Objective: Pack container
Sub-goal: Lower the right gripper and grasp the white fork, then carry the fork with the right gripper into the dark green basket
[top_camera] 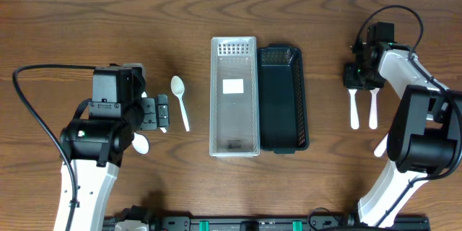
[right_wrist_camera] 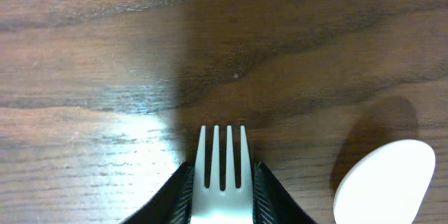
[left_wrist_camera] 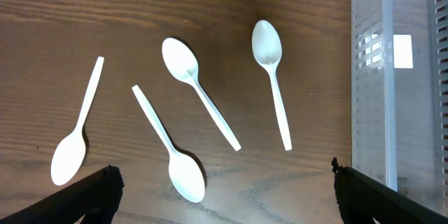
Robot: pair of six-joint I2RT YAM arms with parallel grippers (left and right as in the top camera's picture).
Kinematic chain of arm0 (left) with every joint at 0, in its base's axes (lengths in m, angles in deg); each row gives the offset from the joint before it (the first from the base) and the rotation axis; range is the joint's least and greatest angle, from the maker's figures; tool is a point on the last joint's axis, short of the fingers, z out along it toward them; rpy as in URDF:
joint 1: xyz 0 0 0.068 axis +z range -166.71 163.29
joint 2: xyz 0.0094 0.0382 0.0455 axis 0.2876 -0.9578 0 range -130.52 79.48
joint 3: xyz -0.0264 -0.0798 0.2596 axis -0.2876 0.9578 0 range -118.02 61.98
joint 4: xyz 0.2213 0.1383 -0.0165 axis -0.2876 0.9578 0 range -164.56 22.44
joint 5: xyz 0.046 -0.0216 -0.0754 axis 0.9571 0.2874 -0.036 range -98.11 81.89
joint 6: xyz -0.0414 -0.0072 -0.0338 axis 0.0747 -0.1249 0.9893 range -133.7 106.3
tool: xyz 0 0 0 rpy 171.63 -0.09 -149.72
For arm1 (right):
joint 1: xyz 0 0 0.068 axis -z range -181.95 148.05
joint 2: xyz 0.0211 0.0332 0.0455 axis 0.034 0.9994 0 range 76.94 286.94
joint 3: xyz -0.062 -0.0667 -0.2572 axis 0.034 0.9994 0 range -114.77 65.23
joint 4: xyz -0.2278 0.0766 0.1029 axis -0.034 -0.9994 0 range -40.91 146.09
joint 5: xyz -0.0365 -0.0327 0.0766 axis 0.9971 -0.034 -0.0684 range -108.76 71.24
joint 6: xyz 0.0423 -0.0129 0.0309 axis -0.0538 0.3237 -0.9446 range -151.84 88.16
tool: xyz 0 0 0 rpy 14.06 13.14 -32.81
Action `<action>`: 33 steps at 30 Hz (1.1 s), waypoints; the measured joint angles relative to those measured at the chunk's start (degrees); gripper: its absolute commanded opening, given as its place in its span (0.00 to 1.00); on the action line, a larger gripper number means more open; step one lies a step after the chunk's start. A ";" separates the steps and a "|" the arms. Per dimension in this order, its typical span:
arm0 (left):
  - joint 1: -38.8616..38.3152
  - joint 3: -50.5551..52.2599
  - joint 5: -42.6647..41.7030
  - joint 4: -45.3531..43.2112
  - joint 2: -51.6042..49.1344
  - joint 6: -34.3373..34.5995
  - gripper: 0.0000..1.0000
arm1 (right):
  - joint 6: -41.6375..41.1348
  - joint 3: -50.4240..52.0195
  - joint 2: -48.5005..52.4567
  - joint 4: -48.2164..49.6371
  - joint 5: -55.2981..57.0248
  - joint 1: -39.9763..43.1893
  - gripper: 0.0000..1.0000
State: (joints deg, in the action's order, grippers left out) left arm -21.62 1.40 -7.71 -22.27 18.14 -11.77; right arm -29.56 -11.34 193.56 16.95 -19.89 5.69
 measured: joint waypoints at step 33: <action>0.00 0.00 0.00 0.02 -0.02 0.00 0.98 | -21.22 -13.05 -19.02 -13.90 1.03 -25.49 0.04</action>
State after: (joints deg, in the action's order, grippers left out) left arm -21.62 1.40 -7.71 -22.25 18.12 -11.77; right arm -50.78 -24.39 174.54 3.05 -18.86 -19.80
